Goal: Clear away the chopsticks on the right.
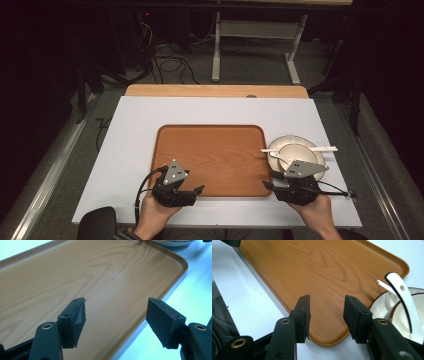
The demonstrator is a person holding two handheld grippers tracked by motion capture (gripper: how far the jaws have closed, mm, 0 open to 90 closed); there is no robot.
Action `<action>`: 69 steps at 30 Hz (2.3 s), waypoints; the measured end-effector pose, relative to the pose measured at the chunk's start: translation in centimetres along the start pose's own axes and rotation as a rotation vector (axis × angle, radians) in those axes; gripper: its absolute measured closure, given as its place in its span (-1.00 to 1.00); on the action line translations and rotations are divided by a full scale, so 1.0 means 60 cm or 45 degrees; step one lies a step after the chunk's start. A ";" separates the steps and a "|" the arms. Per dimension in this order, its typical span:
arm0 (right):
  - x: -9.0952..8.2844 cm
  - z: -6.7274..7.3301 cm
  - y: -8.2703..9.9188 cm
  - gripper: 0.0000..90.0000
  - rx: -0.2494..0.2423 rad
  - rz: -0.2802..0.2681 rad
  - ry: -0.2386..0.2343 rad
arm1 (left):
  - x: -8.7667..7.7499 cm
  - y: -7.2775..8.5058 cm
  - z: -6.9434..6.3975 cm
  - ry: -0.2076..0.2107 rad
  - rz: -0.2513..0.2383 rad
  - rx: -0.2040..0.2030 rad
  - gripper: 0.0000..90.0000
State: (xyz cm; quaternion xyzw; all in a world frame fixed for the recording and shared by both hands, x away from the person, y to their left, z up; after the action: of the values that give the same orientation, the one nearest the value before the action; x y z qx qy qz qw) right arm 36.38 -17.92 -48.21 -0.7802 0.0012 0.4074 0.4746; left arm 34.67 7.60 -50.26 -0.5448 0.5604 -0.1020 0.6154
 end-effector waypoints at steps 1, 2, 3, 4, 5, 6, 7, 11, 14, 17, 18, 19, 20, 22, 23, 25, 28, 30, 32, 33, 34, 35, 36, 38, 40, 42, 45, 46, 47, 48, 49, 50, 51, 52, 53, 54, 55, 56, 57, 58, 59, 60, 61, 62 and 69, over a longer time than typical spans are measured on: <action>-0.001 -0.002 0.000 0.31 -0.002 -0.001 0.003 | 0.000 0.000 0.000 -0.002 0.002 0.001 -0.28; -0.001 -0.002 0.000 0.31 -0.002 -0.001 0.003 | 0.000 0.000 0.000 -0.002 0.002 0.001 -0.28; -0.001 -0.002 0.000 0.32 -0.001 0.002 0.005 | 0.000 0.000 0.000 -0.004 0.002 0.003 -0.28; -0.002 -0.004 0.000 0.31 -0.002 0.004 0.007 | 0.000 0.000 0.000 -0.005 0.001 0.003 -0.28; -0.003 -0.004 0.000 0.31 -0.004 0.002 0.004 | -0.001 -0.001 0.000 -0.005 -0.004 0.002 -0.28; -0.003 -0.004 0.000 0.31 -0.004 0.002 0.004 | -0.001 -0.001 0.000 -0.005 -0.004 0.002 -0.28; -0.005 -0.006 -0.002 0.30 0.007 -0.006 0.005 | -0.002 -0.001 0.001 -0.005 -0.004 0.003 -0.28; -0.008 -0.011 -0.003 0.30 0.012 -0.007 0.015 | -0.001 0.000 0.002 -0.009 -0.002 0.003 -0.28; -0.014 -0.021 -0.005 0.31 0.021 -0.009 0.029 | -0.002 0.000 0.004 -0.011 -0.005 -0.003 -0.28; -0.023 -0.038 -0.013 0.32 0.058 -0.027 0.031 | -0.002 0.000 0.007 -0.020 -0.006 -0.009 -0.29; -0.025 -0.043 -0.015 0.32 0.065 -0.034 0.037 | -0.003 -0.001 0.008 -0.020 -0.012 -0.011 -0.29; -0.026 -0.046 -0.017 0.32 0.066 -0.039 0.040 | -0.004 -0.001 0.007 -0.021 -0.016 -0.013 -0.29; -0.026 -0.046 -0.017 0.32 0.066 -0.039 0.040 | -0.004 -0.001 0.007 -0.021 -0.016 -0.013 -0.29; -0.030 -0.054 -0.021 0.32 0.081 -0.041 0.043 | -0.004 -0.001 0.007 -0.020 -0.016 -0.013 -0.29; -0.030 -0.054 -0.021 0.32 0.081 -0.041 0.043 | -0.004 -0.001 0.007 -0.020 -0.016 -0.013 -0.29; -0.033 -0.063 -0.023 0.32 0.078 -0.041 0.055 | -0.004 -0.001 0.005 -0.018 -0.014 -0.012 -0.29; -0.039 -0.076 -0.023 0.32 0.079 -0.032 0.073 | -0.003 -0.001 0.006 -0.015 -0.012 -0.014 -0.29; -0.043 -0.090 -0.024 0.32 0.077 -0.022 0.098 | -0.002 -0.001 0.007 -0.011 -0.011 -0.018 -0.29; -0.046 -0.103 -0.025 0.36 0.078 -0.020 0.120 | -0.002 -0.001 0.006 -0.008 -0.012 -0.018 -0.29; -0.046 -0.103 -0.025 0.36 0.078 -0.020 0.120 | -0.002 -0.001 0.005 -0.007 -0.013 -0.018 -0.29; -0.047 -0.110 -0.026 0.37 0.084 -0.017 0.126 | -0.002 -0.001 0.005 -0.003 -0.013 -0.019 -0.29; -0.050 -0.122 -0.028 0.39 0.096 -0.011 0.137 | -0.002 -0.001 0.004 -0.005 -0.008 -0.014 -0.29; -0.051 -0.128 -0.029 0.39 0.096 -0.004 0.146 | -0.002 0.000 0.004 -0.004 -0.006 -0.014 -0.29; -0.051 -0.139 -0.031 0.41 0.095 0.005 0.159 | -0.002 -0.001 0.004 -0.006 -0.009 -0.013 -0.29; -0.051 -0.150 -0.032 0.41 0.094 0.021 0.168 | -0.003 -0.001 0.004 -0.006 -0.009 -0.014 -0.29; -0.052 -0.155 -0.033 0.42 0.089 0.025 0.174 | -0.003 -0.001 0.005 -0.005 -0.009 -0.015 -0.29; -0.053 -0.171 -0.036 0.41 0.069 0.044 0.189 | -0.001 0.000 0.006 -0.006 -0.005 -0.017 -0.29; -0.053 -0.186 -0.037 0.41 0.075 0.062 0.208 | -0.001 0.000 0.006 -0.006 -0.007 -0.020 -0.29; -0.053 -0.191 -0.038 0.41 0.079 0.064 0.215 | -0.002 0.001 0.005 -0.005 -0.007 -0.020 -0.29; -0.053 -0.191 -0.038 0.41 0.079 0.064 0.215 | -0.002 0.000 0.005 -0.003 -0.008 -0.019 -0.29; -0.052 -0.205 -0.038 0.41 0.090 0.082 0.236 | -0.002 0.000 0.004 -0.002 -0.008 -0.020 -0.29; -0.052 -0.205 -0.038 0.41 0.090 0.082 0.236 | -0.002 0.000 0.004 -0.002 -0.008 -0.020 -0.29; -0.050 -0.219 -0.039 0.41 0.105 0.101 0.241 | -0.002 0.000 0.004 -0.003 -0.007 -0.018 -0.29; -0.048 -0.223 -0.040 0.42 0.101 0.099 0.242 | -0.002 0.000 0.004 -0.003 -0.007 -0.018 -0.29; -0.047 -0.228 -0.040 0.42 0.107 0.108 0.244 | -0.002 0.000 0.004 -0.004 -0.009 -0.018 -0.29; -0.047 -0.228 -0.040 0.42 0.107 0.108 0.244 | -0.002 0.000 0.004 -0.004 -0.012 -0.020 -0.29; -0.045 -0.238 -0.040 0.43 0.105 0.128 0.248 | -0.001 0.000 0.005 -0.004 -0.009 -0.023 -0.29; -0.043 -0.244 -0.039 0.44 0.102 0.143 0.253 | -0.001 0.000 0.005 -0.004 -0.009 -0.023 -0.29; -0.040 -0.251 -0.039 0.45 0.098 0.151 0.262 | 0.000 0.001 0.006 -0.004 -0.001 -0.022 -0.29; -0.038 -0.258 -0.038 0.49 0.090 0.162 0.266 | 0.000 0.001 0.005 -0.003 -0.001 -0.022 -0.29; -0.038 -0.258 -0.038 0.49 0.090 0.162 0.266 | 0.000 0.001 0.005 -0.003 -0.001 -0.022 -0.29; -0.036 -0.265 -0.036 0.54 0.091 0.184 0.264 | 0.000 0.001 0.005 -0.002 -0.002 -0.022 -0.29; -0.028 -0.281 -0.032 0.61 0.089 0.216 0.271 | 0.001 0.001 0.006 -0.002 0.001 -0.020 -0.29; -0.023 -0.290 -0.028 0.64 0.089 0.245 0.282 | 0.001 0.001 0.005 -0.001 0.001 -0.019 -0.29; 0.016 -0.325 0.009 0.68 0.044 0.450 0.327 | 0.002 0.002 0.007 -0.004 0.003 -0.025 -0.29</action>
State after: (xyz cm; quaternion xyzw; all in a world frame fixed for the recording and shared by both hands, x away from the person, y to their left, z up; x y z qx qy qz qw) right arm 49.17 -32.33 -44.97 -0.8052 0.2054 0.3815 0.4050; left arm 35.00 7.77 -50.49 -0.5503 0.5609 -0.0949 0.6112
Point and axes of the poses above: each handheld gripper's, and its own axes: x roughly forward along the jaws, y roughly out of its underside, z roughly to its left, the point moved 9 cm from there along x, roughly forward along the jaws, and after that the axes turned 15 degrees about y, right-handed, at the moved point
